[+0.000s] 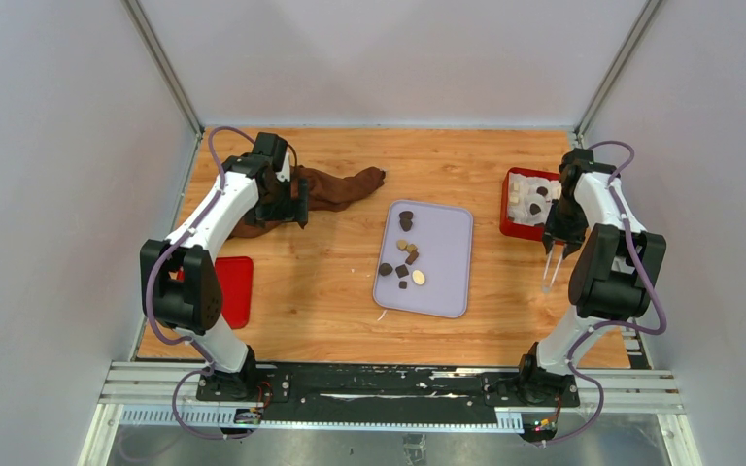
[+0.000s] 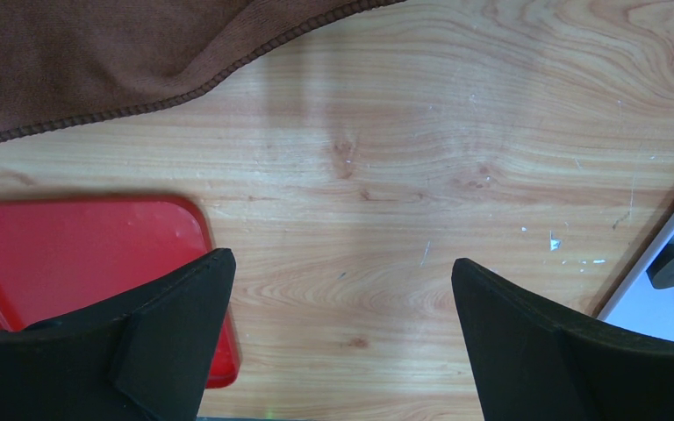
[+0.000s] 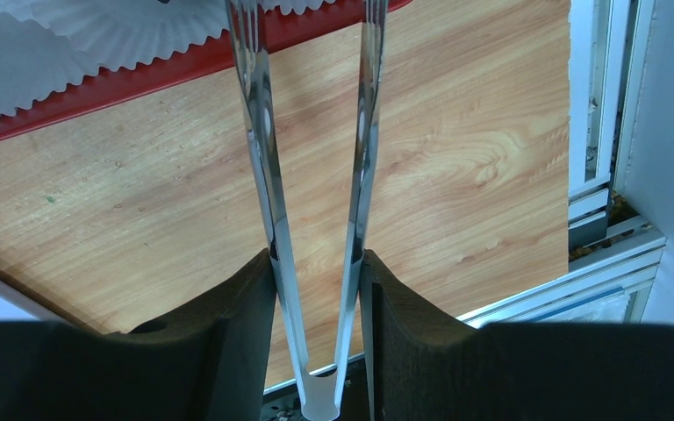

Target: Pack the chocolate

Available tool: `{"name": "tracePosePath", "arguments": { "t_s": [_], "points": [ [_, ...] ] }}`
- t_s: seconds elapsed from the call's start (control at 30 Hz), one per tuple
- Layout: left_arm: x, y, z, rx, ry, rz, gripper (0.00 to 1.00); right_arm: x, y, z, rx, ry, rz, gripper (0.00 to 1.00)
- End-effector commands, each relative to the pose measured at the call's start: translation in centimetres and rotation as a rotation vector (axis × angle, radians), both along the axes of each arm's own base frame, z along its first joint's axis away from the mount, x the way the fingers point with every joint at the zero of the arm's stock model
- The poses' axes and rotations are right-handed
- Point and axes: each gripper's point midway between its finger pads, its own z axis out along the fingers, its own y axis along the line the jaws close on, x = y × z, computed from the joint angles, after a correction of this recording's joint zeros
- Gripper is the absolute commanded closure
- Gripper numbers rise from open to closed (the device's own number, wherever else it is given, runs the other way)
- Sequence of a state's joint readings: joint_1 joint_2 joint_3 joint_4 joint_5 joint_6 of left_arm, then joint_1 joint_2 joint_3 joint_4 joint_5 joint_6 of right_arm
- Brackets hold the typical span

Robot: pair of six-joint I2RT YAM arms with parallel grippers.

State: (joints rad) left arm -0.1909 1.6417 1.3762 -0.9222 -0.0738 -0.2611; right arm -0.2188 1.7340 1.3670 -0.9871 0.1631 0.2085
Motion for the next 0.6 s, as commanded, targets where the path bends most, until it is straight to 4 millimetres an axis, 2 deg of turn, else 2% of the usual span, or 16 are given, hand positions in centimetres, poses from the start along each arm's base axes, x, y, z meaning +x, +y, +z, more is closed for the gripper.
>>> {"name": "tracePosePath", "arguments": {
  "t_s": [0.0, 0.17, 0.27, 0.33, 0.5, 0.57],
  "points": [
    [0.4, 0.2, 0.7, 0.006, -0.023, -0.004, 0.0, -0.1, -1.1, 0.4, -0.027, 0.012, -0.018, 0.58],
    [0.5, 0.2, 0.6, 0.005, -0.02, -0.005, 0.0, 0.0, -1.1, 0.6, -0.025, 0.006, -0.02, 0.59],
    [0.6, 0.1, 0.8, 0.002, -0.025, -0.004, 0.0, 0.1, -0.9, 1.4, -0.015, -0.017, -0.017, 0.63],
    [0.6, 0.1, 0.9, 0.002, -0.027, -0.004, 0.0, 0.2, -0.5, 2.4, -0.007, -0.051, -0.014, 0.7],
    [0.7, 0.0, 1.0, -0.002, -0.031, -0.002, 0.0, -0.4, 0.2, 5.3, 0.007, -0.123, -0.01, 0.96],
    [0.8, 0.0, 1.2, -0.003, -0.035, -0.002, 0.0, -0.6, 1.1, 6.2, 0.033, -0.158, 0.006, 1.0]
  ]
}}
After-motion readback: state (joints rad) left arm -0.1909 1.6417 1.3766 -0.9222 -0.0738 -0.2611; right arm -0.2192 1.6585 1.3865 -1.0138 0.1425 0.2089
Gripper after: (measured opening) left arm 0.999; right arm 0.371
